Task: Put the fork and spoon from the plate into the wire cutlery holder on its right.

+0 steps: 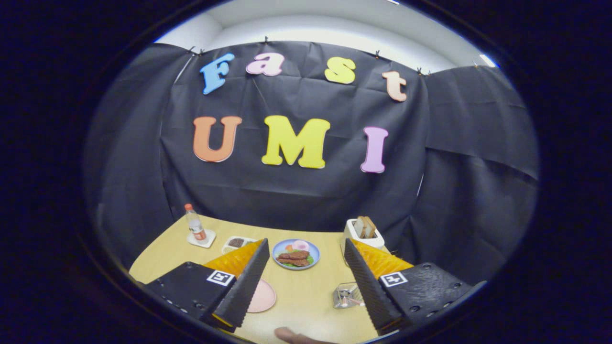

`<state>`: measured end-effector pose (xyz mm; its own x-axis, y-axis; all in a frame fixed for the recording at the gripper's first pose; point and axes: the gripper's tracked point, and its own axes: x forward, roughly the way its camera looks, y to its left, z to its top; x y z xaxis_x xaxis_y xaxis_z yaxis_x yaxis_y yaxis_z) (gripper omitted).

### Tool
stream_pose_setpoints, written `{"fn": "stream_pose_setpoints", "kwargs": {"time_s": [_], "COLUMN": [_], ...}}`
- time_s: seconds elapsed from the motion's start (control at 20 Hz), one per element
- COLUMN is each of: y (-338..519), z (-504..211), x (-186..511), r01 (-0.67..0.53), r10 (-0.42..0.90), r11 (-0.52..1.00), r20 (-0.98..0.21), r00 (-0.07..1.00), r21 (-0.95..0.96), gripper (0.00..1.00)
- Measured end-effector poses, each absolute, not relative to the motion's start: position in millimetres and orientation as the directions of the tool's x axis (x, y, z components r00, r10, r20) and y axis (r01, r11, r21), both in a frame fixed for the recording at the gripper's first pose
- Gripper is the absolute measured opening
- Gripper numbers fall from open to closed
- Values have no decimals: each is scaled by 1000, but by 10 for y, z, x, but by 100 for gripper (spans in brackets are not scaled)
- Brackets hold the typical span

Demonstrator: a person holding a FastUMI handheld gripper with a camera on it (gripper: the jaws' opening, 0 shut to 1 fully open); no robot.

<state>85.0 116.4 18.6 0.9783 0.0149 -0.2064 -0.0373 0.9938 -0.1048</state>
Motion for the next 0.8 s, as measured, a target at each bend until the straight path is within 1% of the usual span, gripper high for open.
{"fn": "stream_pose_setpoints", "kwargs": {"time_s": [0.2,0.5,0.6,0.7,0.8], "y": [1258,1367,1339,1362,1394], "z": [417,649,628,537,559], "x": [470,216,91,59,70], "r01": [-20,-35,-38,-36,-35], "r10": [12,35,38,37,35], "r11": [998,999,999,999,999], "r20": [-142,-5,0,-20,-10], "r00": [990,999,999,999,999], "r21": [-55,-14,5,4,8], "gripper": [96,96,96,96,96]}}
